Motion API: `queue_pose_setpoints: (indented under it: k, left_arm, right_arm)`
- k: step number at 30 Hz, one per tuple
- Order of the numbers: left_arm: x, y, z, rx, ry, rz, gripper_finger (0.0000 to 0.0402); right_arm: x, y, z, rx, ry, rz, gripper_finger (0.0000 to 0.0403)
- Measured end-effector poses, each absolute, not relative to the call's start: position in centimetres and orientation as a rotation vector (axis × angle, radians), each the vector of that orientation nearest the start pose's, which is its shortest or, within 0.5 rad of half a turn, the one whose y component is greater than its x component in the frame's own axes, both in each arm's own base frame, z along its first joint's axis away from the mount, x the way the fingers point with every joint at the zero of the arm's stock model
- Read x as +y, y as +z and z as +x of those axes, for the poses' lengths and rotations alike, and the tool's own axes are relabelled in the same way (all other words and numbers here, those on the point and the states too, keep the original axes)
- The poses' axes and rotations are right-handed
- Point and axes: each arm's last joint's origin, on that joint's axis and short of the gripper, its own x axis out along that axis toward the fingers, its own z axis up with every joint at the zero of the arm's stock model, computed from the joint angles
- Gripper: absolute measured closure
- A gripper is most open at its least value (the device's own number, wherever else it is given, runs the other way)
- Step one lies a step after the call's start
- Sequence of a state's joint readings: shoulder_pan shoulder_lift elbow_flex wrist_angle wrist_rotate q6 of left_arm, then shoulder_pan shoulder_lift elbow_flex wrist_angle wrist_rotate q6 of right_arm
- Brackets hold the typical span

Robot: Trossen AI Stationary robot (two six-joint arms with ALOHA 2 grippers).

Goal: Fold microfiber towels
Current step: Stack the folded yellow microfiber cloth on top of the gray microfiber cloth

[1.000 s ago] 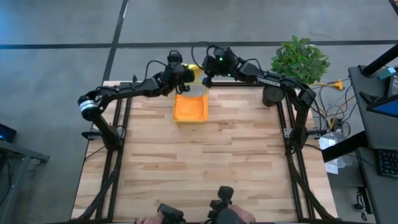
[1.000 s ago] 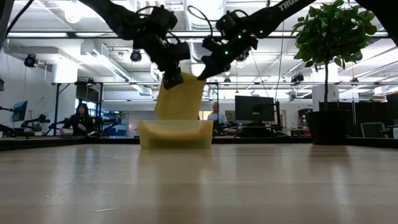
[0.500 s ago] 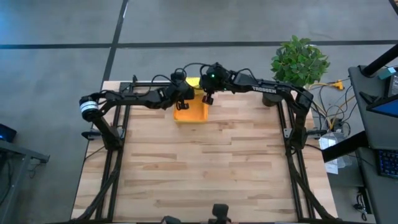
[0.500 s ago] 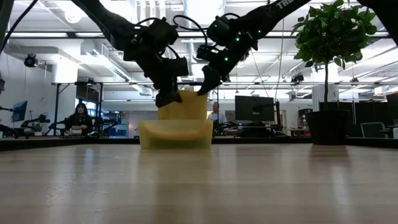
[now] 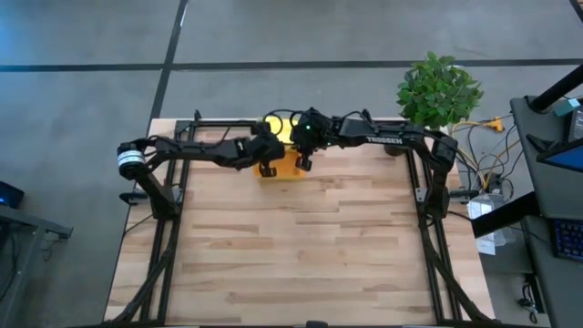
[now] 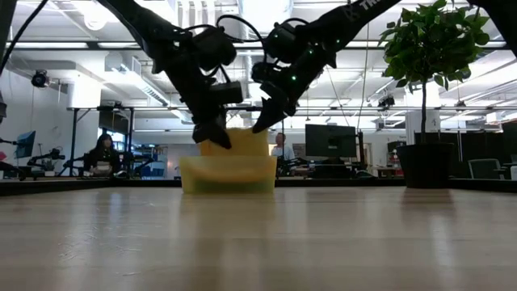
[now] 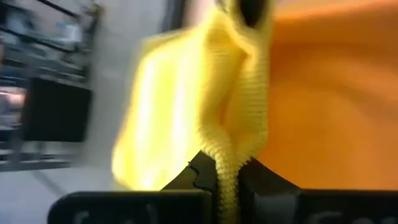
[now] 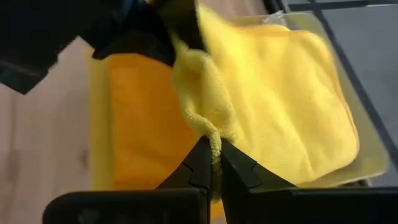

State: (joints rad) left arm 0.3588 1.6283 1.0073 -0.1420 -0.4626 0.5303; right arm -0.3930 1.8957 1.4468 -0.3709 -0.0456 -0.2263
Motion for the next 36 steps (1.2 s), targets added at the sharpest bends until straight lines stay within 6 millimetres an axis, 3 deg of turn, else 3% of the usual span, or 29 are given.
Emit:
queue_pose_setpoints:
  k: [10, 23, 28, 32, 36]
  left_arm:
    - [10.2, 19.8, 31.1, 1.034, 0.365, 0.394, 0.0401]
    - [9.5, 19.3, 31.0, 1.04, 0.256, 0.251, 0.0401]
    - [9.5, 19.3, 31.0, 1.027, 0.308, 0.152, 0.0399]
    - [9.6, 18.9, 30.3, 1.09, 0.352, 0.122, 0.0369]
    - [9.6, 19.0, 29.9, 1.138, 0.402, 0.095, 0.0312]
  right_arm:
    - [-14.0, 22.7, 38.9, 0.862, -0.145, 0.044, 0.0394]
    - [-12.5, 21.1, 38.6, 0.891, -0.088, 0.136, 0.0394]
    - [-12.4, 20.5, 38.4, 0.901, -0.069, 0.15, 0.0391]
    - [-12.4, 20.3, 38.1, 0.919, -0.039, 0.202, 0.036]
    - [-12.7, 20.5, 38.0, 0.91, -0.032, 0.218, 0.0308]
